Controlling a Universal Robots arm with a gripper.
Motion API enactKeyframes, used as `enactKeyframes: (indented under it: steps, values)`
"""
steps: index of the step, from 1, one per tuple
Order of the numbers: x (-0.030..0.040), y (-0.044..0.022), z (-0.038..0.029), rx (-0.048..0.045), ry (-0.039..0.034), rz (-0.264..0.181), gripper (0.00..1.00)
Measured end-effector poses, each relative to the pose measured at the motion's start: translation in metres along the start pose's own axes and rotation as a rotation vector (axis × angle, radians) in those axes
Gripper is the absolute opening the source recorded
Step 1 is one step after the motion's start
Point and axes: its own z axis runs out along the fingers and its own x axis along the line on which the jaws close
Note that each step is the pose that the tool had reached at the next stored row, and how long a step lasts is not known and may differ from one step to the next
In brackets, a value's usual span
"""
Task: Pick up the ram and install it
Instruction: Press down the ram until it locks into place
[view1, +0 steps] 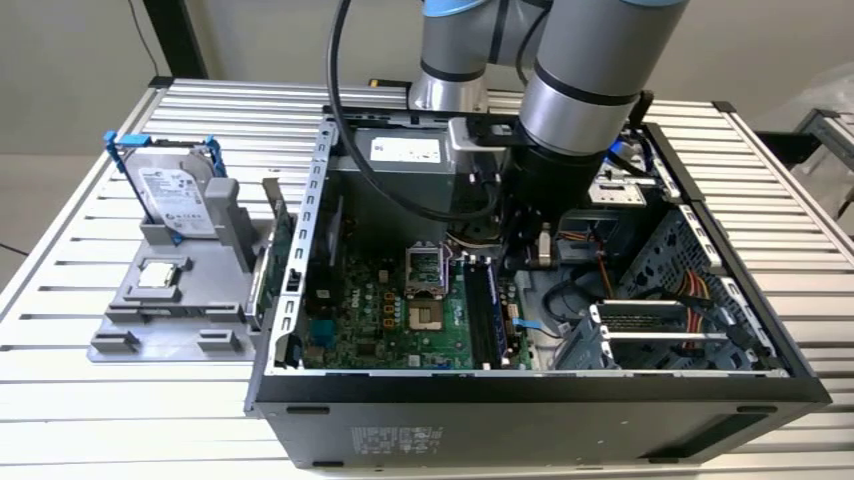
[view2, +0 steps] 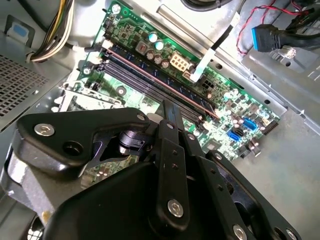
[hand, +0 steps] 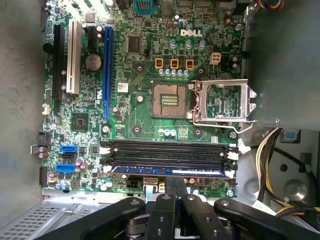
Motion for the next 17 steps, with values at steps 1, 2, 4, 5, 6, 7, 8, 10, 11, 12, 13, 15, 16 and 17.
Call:
enactKeyframes:
  steps: [1, 2, 4, 5, 6, 7, 8, 10, 11, 12, 13, 15, 16, 17]
  values:
    - [0.0000, 0.0000, -0.0007, -0.0008, 0.0001, 0.000, 0.00]
    - [0.0001, 0.0001, -0.0019, -0.0016, 0.0001, 0.000, 0.00]
    - [0.0001, 0.0002, -0.0033, -0.0027, 0.0000, 0.000, 0.00]
    - [0.0001, 0.0002, -0.0038, -0.0030, -0.0002, 0.000, 0.00]
    - [0.0001, 0.0002, -0.0045, -0.0035, -0.0001, 0.000, 0.00]
    - [0.0001, 0.0002, -0.0049, -0.0040, -0.0002, 0.000, 0.00]
    - [0.0001, 0.0003, -0.0052, -0.0044, -0.0004, 0.000, 0.00]
    - [0.0001, 0.0003, -0.0059, -0.0052, -0.0002, 0.000, 0.00]
    - [0.0001, 0.0003, -0.0065, -0.0056, -0.0001, 0.000, 0.00]
    - [0.0001, 0.0004, -0.0073, -0.0058, 0.0000, 0.000, 0.00]
    - [0.0001, 0.0004, -0.0080, -0.0060, -0.0001, 0.000, 0.00]
    - [0.0001, 0.0005, -0.0092, -0.0066, -0.0002, 0.000, 0.00]
    - [0.0001, 0.0005, -0.0097, -0.0070, -0.0003, 0.000, 0.00]
    - [0.0002, 0.0005, -0.0105, -0.0075, -0.0003, 0.000, 0.00]
